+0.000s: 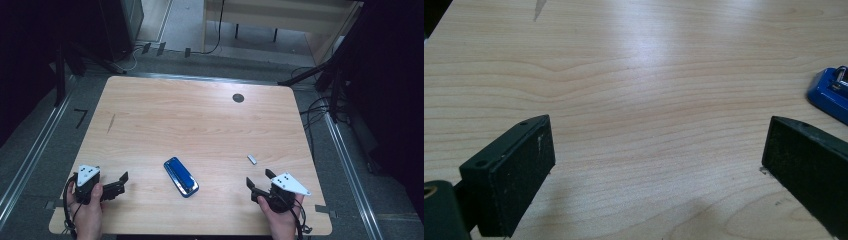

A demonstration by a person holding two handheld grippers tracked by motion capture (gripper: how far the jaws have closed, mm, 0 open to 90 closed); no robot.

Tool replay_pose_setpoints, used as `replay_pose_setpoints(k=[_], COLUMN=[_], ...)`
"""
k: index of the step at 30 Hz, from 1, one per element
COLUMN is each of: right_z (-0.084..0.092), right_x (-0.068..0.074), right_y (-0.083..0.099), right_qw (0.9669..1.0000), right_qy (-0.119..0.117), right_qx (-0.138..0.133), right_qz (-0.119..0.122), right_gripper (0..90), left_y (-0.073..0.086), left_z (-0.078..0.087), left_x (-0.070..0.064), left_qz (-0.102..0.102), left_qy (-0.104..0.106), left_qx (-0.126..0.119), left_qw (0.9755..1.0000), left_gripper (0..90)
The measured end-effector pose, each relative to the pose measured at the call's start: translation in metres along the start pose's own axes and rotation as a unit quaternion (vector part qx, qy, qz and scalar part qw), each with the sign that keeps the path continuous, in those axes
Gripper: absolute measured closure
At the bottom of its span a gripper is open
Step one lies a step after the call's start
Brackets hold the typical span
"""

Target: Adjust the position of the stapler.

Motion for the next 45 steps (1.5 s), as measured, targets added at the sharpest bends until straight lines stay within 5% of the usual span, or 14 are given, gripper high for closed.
replay_pose_setpoints(k=[10,45], right_z=[-0.016,-0.051], right_x=[0.028,0.117], right_y=[-0.003,-0.002], right_qw=[0.9993,0.9915], right_qy=[-0.031,-0.108], right_qx=[0.017,0.035], right_qz=[0.013,0.063], right_gripper=[19.1,21.7], left_y=[0.0,0.001], left_z=[-0.001,-0.001], left_x=[-0.001,-0.001], left_qz=[0.002,0.002], left_qy=[0.002,-0.001], left_qx=[0.003,0.007], left_qw=[1.0,1.0], left_gripper=[0.7,0.7])
Point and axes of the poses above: each handheld gripper's, and its own axes: z roughly backward along the jaws, y roughly out of its underside, x roughly to its left, the point moved 8 cm from there along -z, roughly forward along the jaws, and after that the axes turned 1 degree about y, right-handed, at the moved point
